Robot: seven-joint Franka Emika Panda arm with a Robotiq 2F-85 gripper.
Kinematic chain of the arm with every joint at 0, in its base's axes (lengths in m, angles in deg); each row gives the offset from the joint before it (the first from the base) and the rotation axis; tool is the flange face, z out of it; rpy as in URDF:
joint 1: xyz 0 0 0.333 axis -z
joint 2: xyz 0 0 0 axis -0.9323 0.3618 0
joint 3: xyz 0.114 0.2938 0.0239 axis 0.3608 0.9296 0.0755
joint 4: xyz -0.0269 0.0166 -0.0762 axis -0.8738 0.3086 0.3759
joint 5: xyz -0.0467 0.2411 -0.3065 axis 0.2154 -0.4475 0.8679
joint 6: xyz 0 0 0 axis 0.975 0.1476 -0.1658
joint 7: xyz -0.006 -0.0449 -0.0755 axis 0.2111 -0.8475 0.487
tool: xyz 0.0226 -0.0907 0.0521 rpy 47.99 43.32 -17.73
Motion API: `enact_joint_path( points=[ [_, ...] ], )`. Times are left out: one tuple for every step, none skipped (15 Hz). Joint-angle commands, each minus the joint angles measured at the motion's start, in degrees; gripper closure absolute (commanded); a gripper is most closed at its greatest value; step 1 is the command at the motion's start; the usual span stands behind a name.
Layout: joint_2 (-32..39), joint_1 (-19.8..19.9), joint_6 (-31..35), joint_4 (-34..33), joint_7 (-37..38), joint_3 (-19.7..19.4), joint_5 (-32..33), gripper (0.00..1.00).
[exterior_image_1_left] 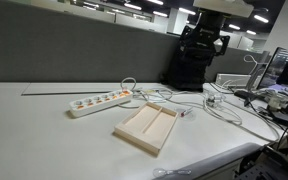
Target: Put the screwdriver on the tray
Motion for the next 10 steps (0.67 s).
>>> enact_joint_path(
  points=[
    [0.1, -0.6, -0.2, 0.5, 1.4, -1.3, 1.0, 0.0],
    [0.1, -0.3, -0.2, 0.7, 1.9, -1.5, 1.1, 0.0],
    [0.2, -0.2, -0.2, 0.8, 2.1, -1.5, 1.1, 0.0],
    [0.2, -0.2, -0.3, 0.8, 2.3, -1.5, 1.1, 0.0],
    [0.2, -0.2, -0.3, 0.8, 2.4, -1.5, 1.1, 0.0],
    [0.7, -0.1, 0.6, 0.5, 2.9, -1.6, 0.8, 0.0],
    [1.4, 0.6, 1.5, 0.3, 4.1, -1.8, 1.0, 0.0],
    [2.6, 1.5, 3.4, 0.1, 5.3, -2.1, 1.5, 0.0],
    [4.1, 2.7, 6.0, 0.0, 6.9, -2.6, 2.0, 0.0],
    [5.6, 3.5, 8.3, -0.1, 8.0, -3.1, 2.3, 0.0]
  ],
)
